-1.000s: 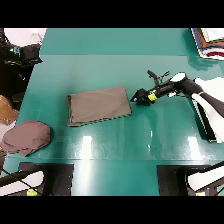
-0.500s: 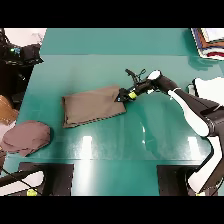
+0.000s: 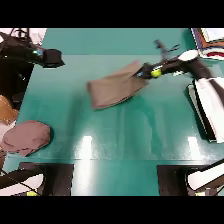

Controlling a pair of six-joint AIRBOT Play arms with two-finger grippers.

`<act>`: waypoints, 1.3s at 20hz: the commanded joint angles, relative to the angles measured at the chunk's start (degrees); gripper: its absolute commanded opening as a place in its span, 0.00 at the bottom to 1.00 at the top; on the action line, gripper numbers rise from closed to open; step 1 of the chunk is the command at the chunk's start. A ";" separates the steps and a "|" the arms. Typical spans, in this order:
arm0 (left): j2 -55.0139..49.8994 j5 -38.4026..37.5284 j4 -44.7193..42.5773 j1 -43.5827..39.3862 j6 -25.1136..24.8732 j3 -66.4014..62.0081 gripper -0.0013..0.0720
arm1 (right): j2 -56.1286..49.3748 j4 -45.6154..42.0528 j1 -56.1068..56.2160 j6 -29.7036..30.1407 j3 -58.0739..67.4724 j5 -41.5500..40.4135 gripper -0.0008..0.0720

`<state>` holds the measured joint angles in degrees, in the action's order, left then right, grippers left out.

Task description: Fold the shirts.

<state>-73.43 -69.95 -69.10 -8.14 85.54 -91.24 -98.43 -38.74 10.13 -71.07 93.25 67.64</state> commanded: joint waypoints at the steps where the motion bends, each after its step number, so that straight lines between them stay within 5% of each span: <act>1: -0.02 2.95 0.00 -5.14 -0.04 0.00 0.05 | 7.76 -10.64 -14.16 -4.02 0.20 -0.15 0.04; 9: -0.04 9.62 0.13 -10.34 0.00 0.00 0.05 | 12.94 -10.29 -42.40 -5.86 0.22 -1.77 0.04; 20: -0.09 9.75 0.50 -10.34 -0.02 0.00 0.05 | 17.27 -6.40 -46.18 -3.48 12.72 -0.42 0.04; 26: -0.09 9.11 0.50 -10.34 -0.13 0.00 0.05 | 24.24 -17.09 -50.38 -6.93 6.64 7.52 0.04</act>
<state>-73.49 -60.45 -68.60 -18.44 85.54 -91.24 -77.47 -50.43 -38.37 -76.25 103.28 71.72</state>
